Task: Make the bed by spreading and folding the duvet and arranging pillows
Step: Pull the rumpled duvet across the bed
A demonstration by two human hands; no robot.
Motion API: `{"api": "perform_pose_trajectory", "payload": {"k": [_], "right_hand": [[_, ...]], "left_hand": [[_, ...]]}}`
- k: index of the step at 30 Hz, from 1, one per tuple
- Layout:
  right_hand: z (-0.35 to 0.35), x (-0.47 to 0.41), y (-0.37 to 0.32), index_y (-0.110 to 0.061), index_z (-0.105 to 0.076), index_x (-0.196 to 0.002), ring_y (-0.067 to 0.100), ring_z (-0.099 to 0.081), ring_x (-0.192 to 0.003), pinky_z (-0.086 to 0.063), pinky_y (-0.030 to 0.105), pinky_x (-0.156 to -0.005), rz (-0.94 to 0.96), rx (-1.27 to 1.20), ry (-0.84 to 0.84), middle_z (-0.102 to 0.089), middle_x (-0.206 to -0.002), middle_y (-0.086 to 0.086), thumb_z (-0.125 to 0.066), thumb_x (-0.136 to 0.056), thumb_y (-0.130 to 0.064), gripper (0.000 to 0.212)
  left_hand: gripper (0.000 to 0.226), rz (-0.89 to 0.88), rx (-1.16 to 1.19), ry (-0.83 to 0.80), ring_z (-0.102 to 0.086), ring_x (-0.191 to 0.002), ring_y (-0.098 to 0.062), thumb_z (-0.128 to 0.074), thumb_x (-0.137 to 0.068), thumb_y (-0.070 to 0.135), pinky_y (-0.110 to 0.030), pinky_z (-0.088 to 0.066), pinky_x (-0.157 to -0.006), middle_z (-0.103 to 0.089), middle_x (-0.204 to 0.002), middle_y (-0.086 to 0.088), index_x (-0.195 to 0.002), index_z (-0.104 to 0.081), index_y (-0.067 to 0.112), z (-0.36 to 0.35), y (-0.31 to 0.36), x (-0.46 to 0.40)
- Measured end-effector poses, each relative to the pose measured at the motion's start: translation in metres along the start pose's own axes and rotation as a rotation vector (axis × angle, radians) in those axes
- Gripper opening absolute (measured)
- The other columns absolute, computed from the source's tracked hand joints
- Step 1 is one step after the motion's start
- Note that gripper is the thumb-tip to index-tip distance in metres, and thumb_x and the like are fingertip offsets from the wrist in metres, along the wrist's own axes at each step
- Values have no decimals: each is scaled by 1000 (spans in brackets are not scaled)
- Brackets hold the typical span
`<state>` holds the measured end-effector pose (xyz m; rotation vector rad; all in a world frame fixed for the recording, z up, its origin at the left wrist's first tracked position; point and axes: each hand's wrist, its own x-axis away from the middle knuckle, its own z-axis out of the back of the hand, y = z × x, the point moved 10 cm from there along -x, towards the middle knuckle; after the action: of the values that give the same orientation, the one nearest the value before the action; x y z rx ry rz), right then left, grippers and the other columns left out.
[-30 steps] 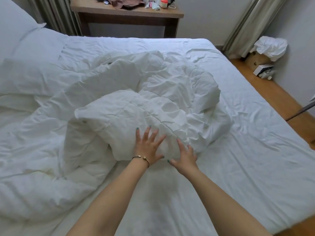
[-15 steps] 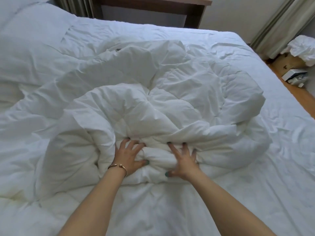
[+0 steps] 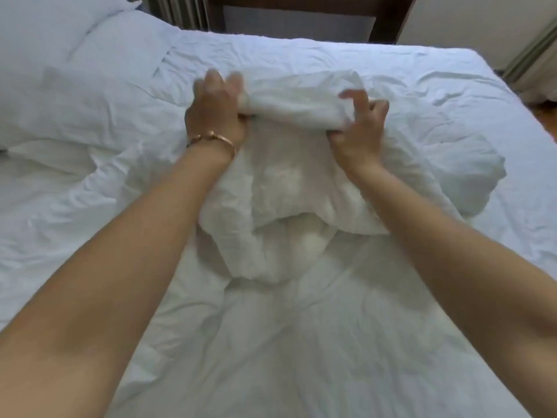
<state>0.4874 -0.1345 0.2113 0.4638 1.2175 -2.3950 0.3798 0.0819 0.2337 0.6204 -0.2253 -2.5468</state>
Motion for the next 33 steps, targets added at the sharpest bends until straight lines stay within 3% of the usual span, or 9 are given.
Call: {"api": "perform_pose_trajectory", "payload": {"k": [3,8,14,16,18,23,28,31,33], "right_hand": [[-26,-53,-33,-27,-39,-138,28,-33,-125,-26,18,-96,8,12,-137,-29,-138,11,-68,-76,-15,69],[-66,44,39,-24,-50,-130,33,-37,-121,-31,35,-104,51,338,-427,-39,-129,11,-67,-79,-27,53],[-82,178,116,-25,-46,-136,32,-48,-114,-42,38,-89,185,531,-739,-51,-120,6,-64,-84,-27,55],[-94,216,124,-33,-38,-139,29,-43,-120,-44,39,-89,127,462,-868,-41,-127,5,-66,-85,-33,61],[-108,249,140,-49,-22,-143,29,-25,-132,-43,43,-99,-39,423,-1000,-20,-142,4,-71,-80,-44,81],[-117,245,141,-53,-25,-142,31,-11,-142,-35,43,-112,-326,159,-770,12,-152,-6,-81,-71,-37,92],[-67,232,111,-44,-13,-143,21,-27,-134,-42,36,-102,-263,-100,-458,-4,-153,1,-92,-54,-30,120],[-28,207,96,-36,-37,-132,19,-44,-126,-43,27,-95,-356,-229,-288,-35,-142,3,-88,-63,-30,86],[-15,190,83,-29,-53,-110,27,-62,-102,-49,34,-77,-402,-265,-342,-62,-101,-4,-75,-79,-16,40]], "left_hand": [[70,210,-73,104,-26,-136,-32,-55,-80,1,-62,-20,-109,-29,-147,-9,-141,-30,26,24,5,-44],[66,-347,-162,108,-33,-118,-31,-74,-67,31,-68,-30,-102,-34,-129,-6,-123,-41,28,-56,59,64],[57,-569,-149,-44,-44,-114,-30,-79,-61,29,-51,-27,-110,-44,-123,-4,-113,-53,26,-152,14,235],[66,-646,-160,-118,-44,-114,-28,-82,-56,37,-48,-30,-106,-44,-123,-2,-115,-53,29,-170,16,277],[87,-485,-213,-273,-40,-118,-32,-84,-48,52,-51,-30,-100,-41,-131,-3,-126,-50,35,-192,3,289],[37,-138,-144,-333,-43,-109,-34,-61,-65,8,-41,-25,-87,-68,-107,-3,-97,-70,26,-188,-12,225],[35,-26,719,-365,-63,-88,-27,-48,-69,15,-37,-45,-81,-68,-86,-9,-96,-68,26,-100,11,169],[27,-95,992,-339,-58,-78,6,-54,-73,1,-16,-46,-75,-65,-78,17,-90,-62,20,-24,26,140],[24,-65,934,-308,-60,-83,4,-58,-79,6,-17,-45,-78,-66,-84,21,-94,-63,24,-8,21,124]]}}
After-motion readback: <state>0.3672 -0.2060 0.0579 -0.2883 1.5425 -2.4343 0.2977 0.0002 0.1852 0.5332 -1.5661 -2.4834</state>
